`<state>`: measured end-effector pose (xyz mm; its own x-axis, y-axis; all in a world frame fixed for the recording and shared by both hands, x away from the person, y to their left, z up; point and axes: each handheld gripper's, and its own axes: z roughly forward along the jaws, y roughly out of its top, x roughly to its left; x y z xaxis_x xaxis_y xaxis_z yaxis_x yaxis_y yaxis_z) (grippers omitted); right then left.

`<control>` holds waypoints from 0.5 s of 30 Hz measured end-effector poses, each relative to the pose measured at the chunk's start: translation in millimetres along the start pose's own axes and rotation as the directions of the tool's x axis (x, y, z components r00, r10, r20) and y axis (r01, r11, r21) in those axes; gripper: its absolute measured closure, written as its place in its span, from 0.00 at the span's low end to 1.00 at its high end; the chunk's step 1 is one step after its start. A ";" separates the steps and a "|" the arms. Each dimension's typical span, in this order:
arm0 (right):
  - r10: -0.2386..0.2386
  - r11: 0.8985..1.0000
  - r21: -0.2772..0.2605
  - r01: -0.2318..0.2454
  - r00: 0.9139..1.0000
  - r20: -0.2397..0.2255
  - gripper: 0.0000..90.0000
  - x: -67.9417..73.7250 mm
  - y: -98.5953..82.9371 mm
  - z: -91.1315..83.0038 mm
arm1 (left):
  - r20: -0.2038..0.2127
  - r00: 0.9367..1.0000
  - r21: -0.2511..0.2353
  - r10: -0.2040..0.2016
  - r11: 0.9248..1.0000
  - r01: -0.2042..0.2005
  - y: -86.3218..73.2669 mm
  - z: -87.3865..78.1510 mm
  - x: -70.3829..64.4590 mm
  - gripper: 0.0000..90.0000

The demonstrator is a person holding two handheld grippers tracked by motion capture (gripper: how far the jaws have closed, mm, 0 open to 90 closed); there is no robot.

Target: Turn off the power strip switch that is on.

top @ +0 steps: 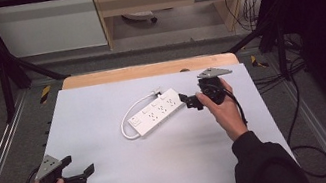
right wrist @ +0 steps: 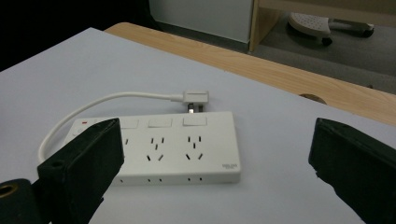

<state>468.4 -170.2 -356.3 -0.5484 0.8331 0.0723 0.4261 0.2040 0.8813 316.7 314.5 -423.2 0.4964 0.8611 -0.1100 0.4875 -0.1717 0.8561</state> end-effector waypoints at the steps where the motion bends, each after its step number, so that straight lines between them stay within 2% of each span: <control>1: 0.008 1.000 -0.014 -0.007 1.000 0.004 0.04 -2.0 -3.0 -5.5 | 0.000 1.000 0.000 0.000 1.000 0.000 -0.1 -0.1 0.1 0.08; 7: 0.020 0.998 -0.065 -0.018 0.999 0.028 0.05 -12.3 -20.4 -39.3 | -0.002 1.000 -0.002 0.003 1.000 -0.003 -0.1 0.3 0.0 0.08; 11: 0.010 0.995 -0.099 -0.005 0.998 0.054 0.05 -15.1 -34.9 -59.7 | -0.002 1.000 -0.004 0.003 1.000 -0.003 0.0 0.1 -0.1 0.08; 15: -0.001 0.988 -0.156 0.014 0.996 0.087 0.04 -17.3 -52.5 -75.0 | -0.003 1.000 -0.004 0.003 1.000 -0.003 -0.2 0.0 -0.1 0.08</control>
<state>401.5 -233.9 -368.8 -0.4843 0.8744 0.0309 0.3010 0.1334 0.9443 316.5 314.5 -423.4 0.4957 0.8620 -0.1064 0.4832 -0.1719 0.8585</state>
